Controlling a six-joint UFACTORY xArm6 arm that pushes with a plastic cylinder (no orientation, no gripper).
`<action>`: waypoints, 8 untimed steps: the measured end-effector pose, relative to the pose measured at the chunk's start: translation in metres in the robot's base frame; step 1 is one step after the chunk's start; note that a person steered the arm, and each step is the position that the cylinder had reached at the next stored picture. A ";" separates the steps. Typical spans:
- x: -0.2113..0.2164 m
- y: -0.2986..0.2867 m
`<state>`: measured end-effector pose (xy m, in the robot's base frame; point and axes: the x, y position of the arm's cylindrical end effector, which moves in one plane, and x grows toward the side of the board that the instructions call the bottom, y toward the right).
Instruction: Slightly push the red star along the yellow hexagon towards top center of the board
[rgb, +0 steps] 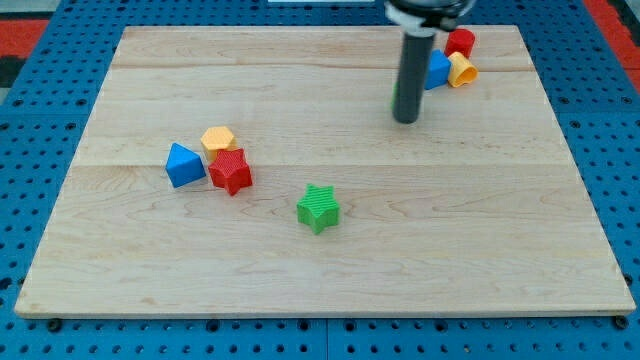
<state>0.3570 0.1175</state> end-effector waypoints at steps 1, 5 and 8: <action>-0.025 0.019; 0.132 -0.206; 0.076 -0.271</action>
<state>0.4328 -0.1534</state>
